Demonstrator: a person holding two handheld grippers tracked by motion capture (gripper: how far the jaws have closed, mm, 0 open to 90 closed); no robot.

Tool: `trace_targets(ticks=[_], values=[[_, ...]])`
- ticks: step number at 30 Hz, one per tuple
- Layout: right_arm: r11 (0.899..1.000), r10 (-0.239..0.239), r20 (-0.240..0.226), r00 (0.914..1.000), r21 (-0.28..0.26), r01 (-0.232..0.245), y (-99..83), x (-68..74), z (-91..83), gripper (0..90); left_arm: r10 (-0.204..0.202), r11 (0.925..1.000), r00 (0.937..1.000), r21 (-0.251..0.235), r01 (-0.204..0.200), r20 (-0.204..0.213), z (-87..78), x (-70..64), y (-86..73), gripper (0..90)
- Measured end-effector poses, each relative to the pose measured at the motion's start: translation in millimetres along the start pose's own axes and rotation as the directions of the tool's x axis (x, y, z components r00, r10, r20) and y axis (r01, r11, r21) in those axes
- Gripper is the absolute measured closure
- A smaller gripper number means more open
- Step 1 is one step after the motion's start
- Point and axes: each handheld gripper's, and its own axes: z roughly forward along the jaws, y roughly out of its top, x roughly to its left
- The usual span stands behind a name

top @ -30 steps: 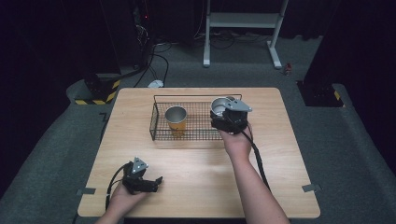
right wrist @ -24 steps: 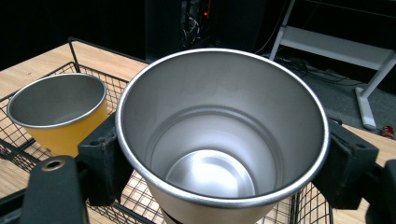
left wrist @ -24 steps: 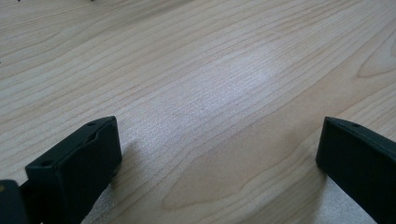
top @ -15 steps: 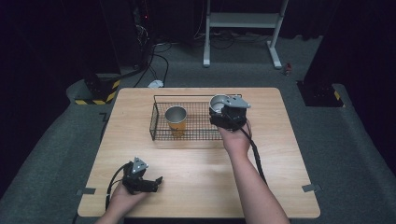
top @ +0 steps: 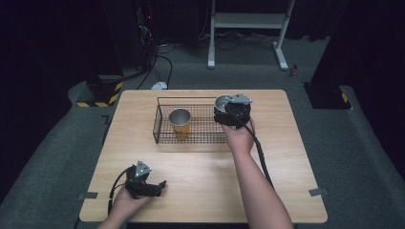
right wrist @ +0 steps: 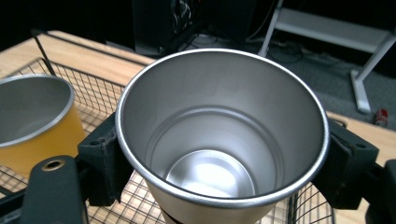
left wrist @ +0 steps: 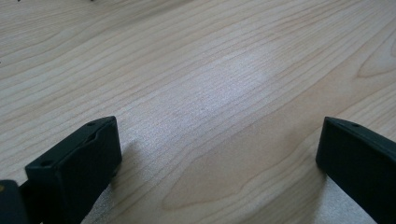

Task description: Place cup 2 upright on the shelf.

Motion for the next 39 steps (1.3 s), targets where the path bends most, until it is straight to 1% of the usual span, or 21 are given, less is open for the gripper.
trace_targets(ticks=[2, 4, 9, 12, 15, 20, 22, 24, 25, 28, 29, 35, 37, 39], values=[[1.000, 0.015, 0.000, 0.9999, 0.020, -0.015, -2.5, 0.3, 5.1, 18.8, -0.003, 1.0000, 1.0000, -0.002, 0.003, 0.000, 0.1, -0.2, 0.0, 0.4], [1.000, 0.010, 0.002, 0.9999, 0.022, -0.010, -4.3, -0.3, 9.0, 18.8, -0.003, 1.0000, 1.0000, -0.002, 0.003, 0.000, 0.1, -0.2, 0.0, 0.4], [0.999, 0.018, 0.007, 0.9998, 0.042, -0.018, -10.1, -0.7, 16.3, 18.8, -0.002, 1.0000, 1.0000, -0.002, 0.002, 0.000, 0.1, -0.1, -0.1, 0.4], [0.997, 0.038, -0.003, 0.9993, 0.060, -0.038, -14.2, -0.9, 20.1, 18.8, -0.002, 1.0000, 1.0000, -0.002, 0.002, 0.000, 0.1, -0.1, 0.0, 0.4], [0.997, 0.028, -0.001, 0.9996, 0.075, -0.027, -17.5, -0.4, 23.9, 18.8, 0.000, 1.0000, 1.0000, 0.000, 0.000, 0.001, 0.0, 0.1, 0.0, 0.5], [0.995, 0.039, 0.002, 0.9992, 0.089, -0.039, -18.9, -1.3, 27.5, 18.8, 0.001, 1.0000, 1.0000, 0.000, -0.001, -0.001, -0.1, 0.0, -0.1, 0.5], [0.995, 0.032, 0.005, 0.9995, 0.090, -0.032, -19.8, -3.6, 29.6, 18.8, 0.000, 1.0000, 1.0000, -0.001, 0.000, -0.003, -0.1, -0.1, -0.1, 0.7], [0.994, 0.041, 0.008, 0.9991, 0.105, -0.042, -21.4, -4.3, 32.1, 18.8, 0.001, 1.0000, 1.0000, 0.000, -0.001, -0.003, -0.2, -0.1, -0.1, 0.7], [0.993, 0.034, 0.009, 0.9994, 0.113, -0.035, -22.6, -5.0, 34.1, 18.8, 0.001, 1.0000, 1.0000, 0.000, -0.001, -0.003, -0.2, -0.1, -0.1, 0.7], [0.988, 0.040, 0.009, 0.9992, 0.146, -0.041, -27.7, -5.6, 40.5, 18.8, 0.000, 1.0000, 1.0000, 0.000, 0.000, -0.003, -0.2, -0.1, -0.1, 0.7], [0.988, 0.032, 0.011, 0.9994, 0.153, -0.033, -29.1, -5.9, 42.4, 18.8, 0.002, 1.0000, 1.0000, 0.001, -0.002, -0.003, -0.3, 0.1, 0.0, 0.7], [0.980, 0.059, 0.005, 0.9983, 0.188, -0.058, -33.6, -4.9, 48.6, 18.8, 0.005, 1.0000, 1.0000, 0.001, -0.005, -0.002, -0.6, 0.6, 0.0, 1.0], [0.979, 0.050, 0.002, 0.9988, 0.200, -0.049, -34.8, -5.0, 49.9, 18.8, 0.001, 1.0000, 1.0000, 0.000, -0.001, 0.000, -0.6, 0.4, -0.2, 1.1], [0.976, 0.050, 0.003, 0.9987, 0.210, -0.050, -35.7, -4.5, 51.4, 18.8, 0.000, 1.0000, 1.0000, 0.000, 0.000, 0.001, -0.6, 0.3, -0.2, 1.1]])
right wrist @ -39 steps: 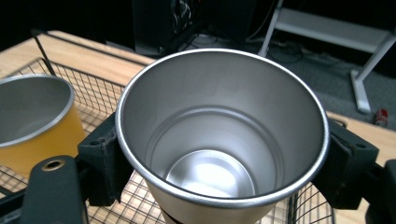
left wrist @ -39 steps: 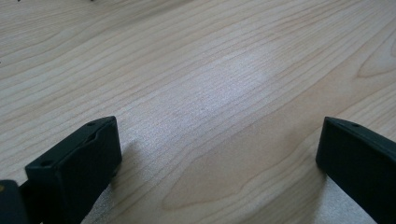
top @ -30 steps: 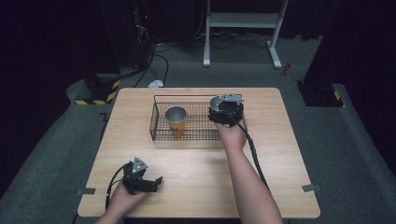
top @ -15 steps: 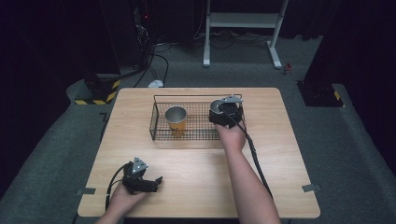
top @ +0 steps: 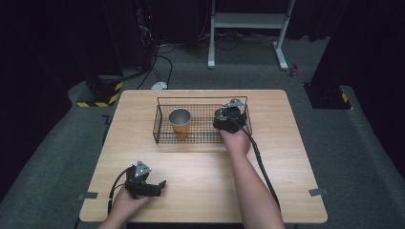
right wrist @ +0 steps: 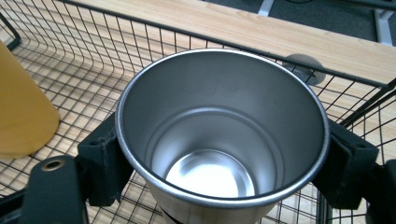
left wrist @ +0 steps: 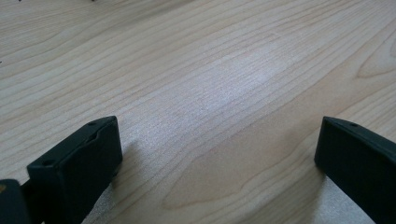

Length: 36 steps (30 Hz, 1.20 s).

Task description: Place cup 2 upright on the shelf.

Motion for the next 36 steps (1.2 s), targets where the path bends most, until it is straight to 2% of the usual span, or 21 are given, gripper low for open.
trace_targets(ticks=[11, 21, 25, 29, 32, 35, 36], values=[[1.000, -0.001, 0.009, 1.0000, 0.030, 0.001, -2.8, -3.7, 7.0, 18.7, 0.000, 1.0000, 1.0000, -0.001, 0.000, -0.001, -0.1, 0.0, -0.1, 1.2], [0.998, 0.002, -0.008, 1.0000, 0.058, -0.001, -4.1, -4.1, 9.7, 18.4, 0.002, 1.0000, 1.0000, -0.003, -0.002, -0.001, -0.3, 0.2, -0.4, 1.4], [0.998, -0.008, -0.008, 0.9999, 0.063, 0.008, -4.8, -3.3, 7.7, 13.8, 0.002, 1.0000, 1.0000, -0.004, -0.002, -0.002, -0.3, 0.2, -0.4, 1.4], [0.998, -0.022, -0.005, 0.9997, 0.052, 0.022, -3.7, -1.7, 2.1, 9.5, 0.004, 1.0000, 1.0000, -0.001, -0.004, -0.001, -0.5, 0.3, -0.4, 1.3], [1.000, -0.014, -0.007, 0.9999, 0.016, 0.014, -1.8, -3.3, -6.8, 9.1, 0.004, 1.0000, 1.0000, -0.002, -0.004, -0.002, -0.4, 0.3, -0.4, 1.4], [0.999, -0.036, 0.005, 0.9993, -0.016, 0.036, 0.0, -3.5, -17.6, 8.9, 0.005, 1.0000, 1.0000, -0.001, -0.005, -0.002, -0.4, 0.4, -0.4, 1.3], [0.999, -0.030, 0.006, 0.9995, -0.025, 0.030, 0.3, -2.8, -22.6, 8.9, 0.005, 1.0000, 1.0000, -0.001, -0.005, -0.002, -0.4, 0.4, -0.4, 1.3]])
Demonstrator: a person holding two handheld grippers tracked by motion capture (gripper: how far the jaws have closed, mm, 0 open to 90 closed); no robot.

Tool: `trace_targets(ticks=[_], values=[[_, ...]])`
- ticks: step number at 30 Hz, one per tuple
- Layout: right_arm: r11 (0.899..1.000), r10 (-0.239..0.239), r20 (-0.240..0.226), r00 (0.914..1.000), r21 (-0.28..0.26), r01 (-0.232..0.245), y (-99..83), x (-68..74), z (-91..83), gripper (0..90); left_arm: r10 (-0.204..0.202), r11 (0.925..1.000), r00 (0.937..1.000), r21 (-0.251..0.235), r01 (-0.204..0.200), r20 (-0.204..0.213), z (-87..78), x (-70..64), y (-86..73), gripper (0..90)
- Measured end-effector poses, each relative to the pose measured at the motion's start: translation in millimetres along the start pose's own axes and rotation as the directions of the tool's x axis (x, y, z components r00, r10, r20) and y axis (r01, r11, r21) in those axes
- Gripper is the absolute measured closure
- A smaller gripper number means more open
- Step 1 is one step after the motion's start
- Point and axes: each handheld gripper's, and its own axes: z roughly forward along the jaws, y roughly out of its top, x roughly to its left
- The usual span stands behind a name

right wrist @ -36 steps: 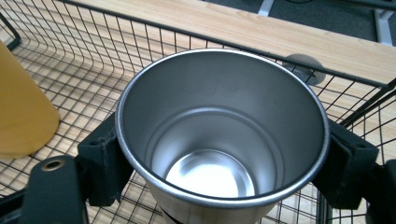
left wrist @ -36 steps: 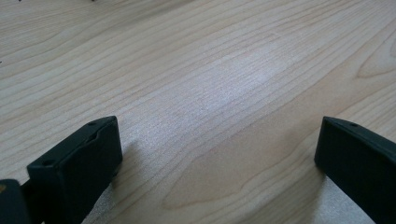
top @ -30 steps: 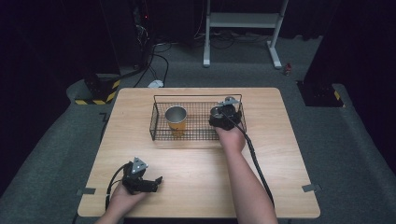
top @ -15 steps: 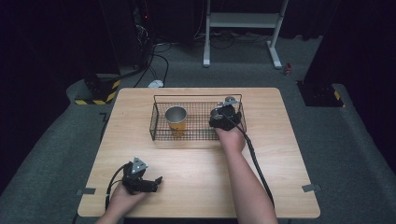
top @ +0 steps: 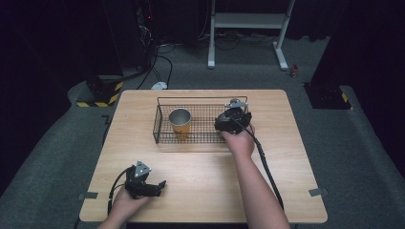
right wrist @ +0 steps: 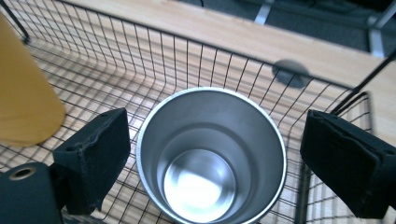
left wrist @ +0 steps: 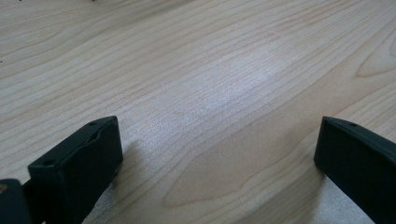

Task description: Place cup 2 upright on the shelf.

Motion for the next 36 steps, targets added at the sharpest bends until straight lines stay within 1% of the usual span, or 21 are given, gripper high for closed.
trace_targets(ticks=[3, 6, 9, 12, 15, 16, 19, 21, 24, 26, 30, 33, 34, 35, 36], values=[[0.998, 0.009, -0.028, 0.9996, -0.064, -0.011, -3.4, -2.0, -18.4, 9.0, -0.002, 1.0000, 1.0000, -0.002, 0.002, 0.001, 0.1, -0.2, 0.0, 1.3], [0.996, -0.002, -0.049, 0.9988, -0.094, -0.002, -11.9, -4.3, -34.2, 9.1, -0.002, 1.0000, 1.0000, -0.002, 0.002, 0.001, 0.1, -0.2, 0.0, 1.3], [0.994, -0.010, -0.060, 0.9982, -0.106, 0.004, -24.9, -7.1, -47.6, 9.2, -0.002, 1.0000, 1.0000, -0.002, 0.002, 0.000, 0.1, -0.2, 0.0, 1.3], [0.993, -0.012, -0.070, 0.9975, -0.117, 0.004, -41.9, -11.3, -58.9, 9.5, -0.002, 1.0000, 1.0000, -0.002, 0.002, 0.000, 0.1, -0.2, 0.0, 1.3], [0.993, 0.004, -0.078, 0.9969, -0.119, -0.014, -60.9, -16.9, -67.9, 9.8, -0.005, 1.0000, 1.0000, -0.001, 0.005, 0.000, 0.2, -0.4, 0.1, 1.3], [0.993, 0.014, -0.079, 0.9968, -0.112, -0.023, -68.0, -18.4, -70.6, 10.0, -0.005, 1.0000, 1.0000, -0.002, 0.005, -0.002, 0.3, -0.5, 0.1, 1.3], [0.995, 0.001, -0.064, 0.9980, -0.098, -0.007, -90.7, -23.2, -76.6, 11.2, -0.001, 1.0000, 1.0000, -0.001, 0.001, -0.003, 0.1, -0.2, 0.2, 1.3], [0.997, 0.006, -0.053, 0.9986, -0.077, -0.010, -106.8, -25.0, -79.2, 11.2, -0.005, 1.0000, 1.0000, -0.001, 0.005, -0.003, 0.2, -0.5, 0.2, 1.3], [0.999, 0.011, -0.037, 0.9993, -0.032, -0.012, -130.9, -25.8, -81.9, 10.7, -0.005, 1.0000, 1.0000, -0.001, 0.005, -0.003, 0.2, -0.5, 0.1, 1.3], [1.000, -0.004, -0.019, 0.9998, 0.009, 0.004, -145.6, -25.4, -83.7, 10.5, -0.005, 1.0000, 1.0000, -0.003, 0.005, -0.004, 0.3, -0.6, 0.1, 1.4], [0.998, -0.003, -0.025, 0.9997, 0.066, 0.004, -174.1, -24.3, -89.8, 10.5, -0.005, 1.0000, 1.0000, -0.004, 0.005, -0.004, 0.3, -0.6, 0.1, 1.4], [0.994, -0.011, -0.020, 0.9997, 0.104, 0.013, -183.4, -25.2, -91.8, 10.3, -0.005, 1.0000, 1.0000, -0.002, 0.005, -0.003, 0.1, -0.4, 0.2, 1.5], [0.995, -0.006, -0.024, 0.9997, 0.102, 0.009, -185.7, -25.9, -91.7, 10.5, -0.006, 1.0000, 1.0000, -0.003, 0.006, -0.005, 0.3, -0.6, 0.1, 1.5], [0.995, 0.012, -0.038, 0.9992, 0.100, -0.008, -187.5, -27.6, -91.9, 10.6, -0.007, 1.0000, 1.0000, -0.002, 0.007, -0.005, 0.2, -0.7, 0.2, 1.6], [0.995, 0.027, -0.041, 0.9988, 0.101, -0.022, -187.8, -28.9, -91.9, 10.8, -0.012, 0.9999, 0.9999, -0.004, 0.012, -0.007, 0.4, -1.1, 0.2, 1.6]])
